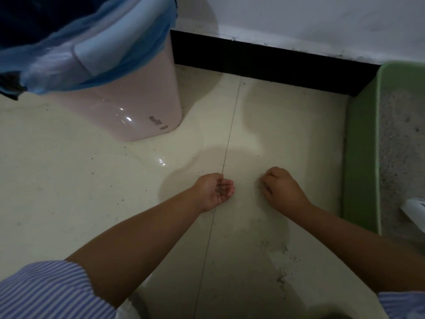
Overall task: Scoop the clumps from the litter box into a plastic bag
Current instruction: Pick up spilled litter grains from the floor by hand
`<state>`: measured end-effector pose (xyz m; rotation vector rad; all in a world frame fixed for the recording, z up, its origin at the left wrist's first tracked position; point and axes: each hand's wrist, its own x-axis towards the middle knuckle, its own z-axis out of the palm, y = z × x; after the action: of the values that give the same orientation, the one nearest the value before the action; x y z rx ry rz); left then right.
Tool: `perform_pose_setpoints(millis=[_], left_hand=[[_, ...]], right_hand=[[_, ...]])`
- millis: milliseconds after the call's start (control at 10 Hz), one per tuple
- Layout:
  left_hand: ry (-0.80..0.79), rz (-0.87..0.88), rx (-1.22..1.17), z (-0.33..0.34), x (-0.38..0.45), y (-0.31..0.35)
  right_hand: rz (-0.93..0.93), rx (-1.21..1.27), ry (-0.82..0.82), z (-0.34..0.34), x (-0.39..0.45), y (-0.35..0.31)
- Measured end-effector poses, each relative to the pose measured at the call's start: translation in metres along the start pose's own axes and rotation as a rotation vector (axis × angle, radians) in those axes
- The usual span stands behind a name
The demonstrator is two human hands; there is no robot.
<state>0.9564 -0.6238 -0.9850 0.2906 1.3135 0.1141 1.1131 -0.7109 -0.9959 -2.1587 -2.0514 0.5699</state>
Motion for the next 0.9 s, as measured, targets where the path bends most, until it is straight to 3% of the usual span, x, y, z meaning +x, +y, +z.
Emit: perform_pose_setpoints(millis=[200, 500, 600, 700, 800, 900], left_hand=[[-0.026, -0.007, 0.004, -0.001, -0.002, 0.001], [-0.028, -0.014, 0.033, -0.002, 0.002, 0.001], [-0.033, -0.004, 0.035, -0.002, 0.004, 0.000], [-0.031, 0.001, 0.039, -0.001, 0.003, 0.000], [-0.034, 0.000, 0.034, -0.001, 0.002, 0.000], [-0.041, -0.005, 0.040, 0.000, 0.002, 0.000]], right_hand=[[0.026, -0.023, -0.062, 0.010, 0.005, 0.002], [-0.112, -0.063, -0.056, 0.011, -0.018, -0.003], [0.022, -0.050, -0.047, 0.006, -0.017, -0.002], [0.184, 0.025, -0.160, 0.008, -0.013, 0.000], [0.170, 0.057, -0.117, 0.009, -0.012, -0.003], [0.002, -0.045, -0.066, 0.011, -0.011, -0.007]])
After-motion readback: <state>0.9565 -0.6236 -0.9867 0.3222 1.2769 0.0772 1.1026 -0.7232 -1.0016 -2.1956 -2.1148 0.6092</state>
